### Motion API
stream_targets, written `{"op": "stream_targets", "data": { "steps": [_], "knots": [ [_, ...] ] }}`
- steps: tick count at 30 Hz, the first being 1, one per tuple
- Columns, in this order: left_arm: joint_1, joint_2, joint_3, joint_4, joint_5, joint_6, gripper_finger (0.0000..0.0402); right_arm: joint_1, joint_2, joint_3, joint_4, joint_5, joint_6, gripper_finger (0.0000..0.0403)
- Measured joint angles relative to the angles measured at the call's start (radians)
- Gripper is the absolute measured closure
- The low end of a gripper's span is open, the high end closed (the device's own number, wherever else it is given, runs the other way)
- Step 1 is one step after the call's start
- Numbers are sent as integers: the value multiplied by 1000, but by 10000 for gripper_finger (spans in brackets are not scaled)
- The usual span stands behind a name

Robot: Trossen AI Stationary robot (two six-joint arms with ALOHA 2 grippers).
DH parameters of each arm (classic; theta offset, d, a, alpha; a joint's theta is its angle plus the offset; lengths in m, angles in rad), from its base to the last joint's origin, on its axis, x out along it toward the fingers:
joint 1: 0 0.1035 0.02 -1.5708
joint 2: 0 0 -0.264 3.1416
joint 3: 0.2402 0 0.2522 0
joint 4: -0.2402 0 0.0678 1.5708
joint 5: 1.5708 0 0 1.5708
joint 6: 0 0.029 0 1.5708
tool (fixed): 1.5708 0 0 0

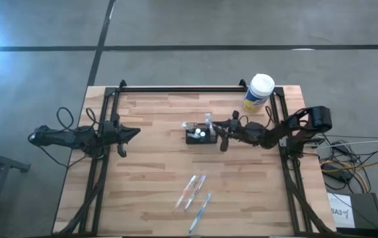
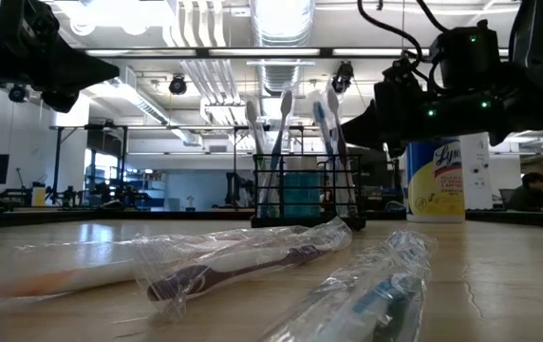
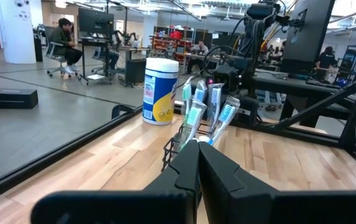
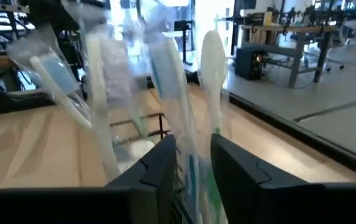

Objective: Pick & Place toothbrushing station
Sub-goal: Put the orange toothbrush into the black wire organizer

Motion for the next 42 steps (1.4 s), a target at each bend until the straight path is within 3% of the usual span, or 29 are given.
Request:
{"op": "stream_targets", "data": {
  "steps": [8, 16, 25, 28, 31, 36, 42],
  "knots": [
    [0, 0, 0, 0, 0, 4, 388, 3, -153, -47, -4, 2, -62, 277],
    [0, 0, 0, -6, 1, 3, 388, 23, -535, -174, -119, -10, -108, 289],
    [0, 0, 0, 0, 3, -31, 388, 29, -1037, -146, -826, -17, -116, 384],
    [0, 0, 0, 2, 25, -67, 388, 35, -1148, -130, -935, -67, -142, 391],
    [0, 7, -1, 29, 115, -100, 394, 35, -1228, -134, -951, -123, -153, 393],
    [0, 99, -1, 93, 195, -117, 397, 35, -1329, -168, -970, -148, -176, 394],
    [0, 337, 31, 180, 232, -143, 398, 35, -1411, -226, -944, -168, -188, 394]
  ]
}}
